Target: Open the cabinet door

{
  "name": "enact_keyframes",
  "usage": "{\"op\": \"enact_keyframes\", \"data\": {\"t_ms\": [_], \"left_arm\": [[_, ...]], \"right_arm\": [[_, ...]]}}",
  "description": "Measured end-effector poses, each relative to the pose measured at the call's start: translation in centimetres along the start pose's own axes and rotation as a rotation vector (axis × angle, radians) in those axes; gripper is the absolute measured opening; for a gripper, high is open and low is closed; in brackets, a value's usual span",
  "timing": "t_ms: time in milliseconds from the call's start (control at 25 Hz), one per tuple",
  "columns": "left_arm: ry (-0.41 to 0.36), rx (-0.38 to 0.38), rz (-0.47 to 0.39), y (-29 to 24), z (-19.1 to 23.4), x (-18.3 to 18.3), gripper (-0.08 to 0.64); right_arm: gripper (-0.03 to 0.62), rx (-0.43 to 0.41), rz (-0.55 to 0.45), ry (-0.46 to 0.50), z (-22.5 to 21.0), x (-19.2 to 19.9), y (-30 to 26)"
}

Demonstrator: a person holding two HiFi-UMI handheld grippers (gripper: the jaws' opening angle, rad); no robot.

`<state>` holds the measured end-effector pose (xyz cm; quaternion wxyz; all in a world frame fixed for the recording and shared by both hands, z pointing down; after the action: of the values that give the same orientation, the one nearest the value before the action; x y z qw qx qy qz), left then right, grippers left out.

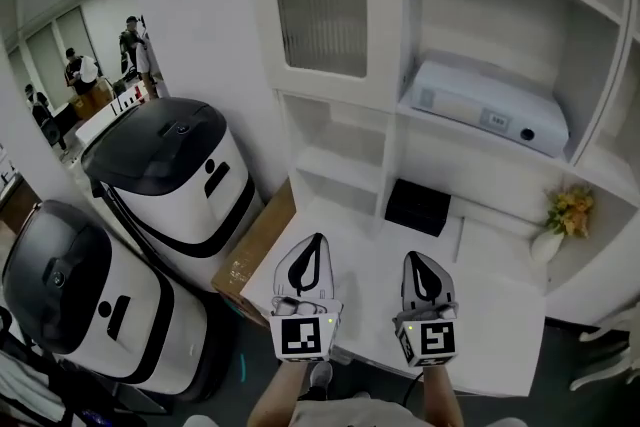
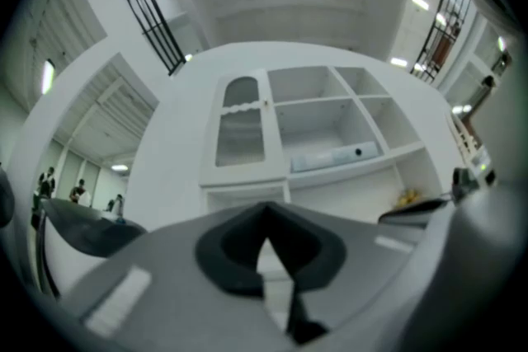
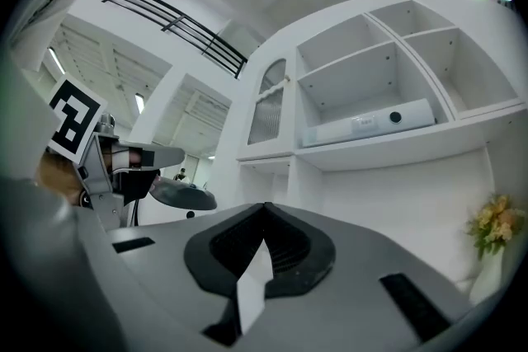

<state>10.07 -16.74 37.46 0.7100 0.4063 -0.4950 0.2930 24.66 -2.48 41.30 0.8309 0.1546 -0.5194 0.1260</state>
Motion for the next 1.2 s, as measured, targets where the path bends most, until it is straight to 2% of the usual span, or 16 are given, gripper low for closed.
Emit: {"op": "enact_keyframes", "data": {"t_ms": [240,320,440,600,800,920,1200], "left_arm": [[-0.021,-0.077,-0.007,0.5,3.1,-0.2,0.005],[-0.011,-0.082,-0.023,0.3,3.4,-0.7,0.005],[-0.050,-0.081,-0.013,0.1,4.1,-1.0,0.005],[-0.064,-0.084,-0.019,-0.6,5.1,-2.0,0.005],[-0.051,-0.041,0.010,-2.8,5.9,-3.5,0.005],[-0.057,-0.029,-0.012,-3.8,6.2,-4.3,0.005],[-0.035,-0.005,-0.055,-5.2,6.2,-4.9,0.005]], "right_arm": [[0.000,-0.054,-0.032,0.011,1.8,-0.9,-2.5],[0.000,-0.059,-0.036,0.014,1.8,-1.0,-3.0],[0.000,-0.058,-0.047,0.014,1.8,-1.1,-3.6],[0.000,-0.071,-0.078,0.019,1.9,-2.0,-5.1],[0.002,-0.123,-0.138,0.092,1.7,-5.3,-7.7],[0.044,-0.133,-0.198,0.121,1.1,-7.5,-9.2],[0.058,-0.007,-0.403,0.256,-3.6,-16.4,-13.3]]}}
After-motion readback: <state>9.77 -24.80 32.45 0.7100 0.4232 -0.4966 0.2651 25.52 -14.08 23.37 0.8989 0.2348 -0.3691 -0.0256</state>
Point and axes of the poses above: the fingertips, and each gripper's own axes: y backward along the fingers, z to its left, x out of its underside, the point moved 8 cm from there along y, backward along the fingers, and after that the axes turned 15 degrees about y, right-handed, at the moved point
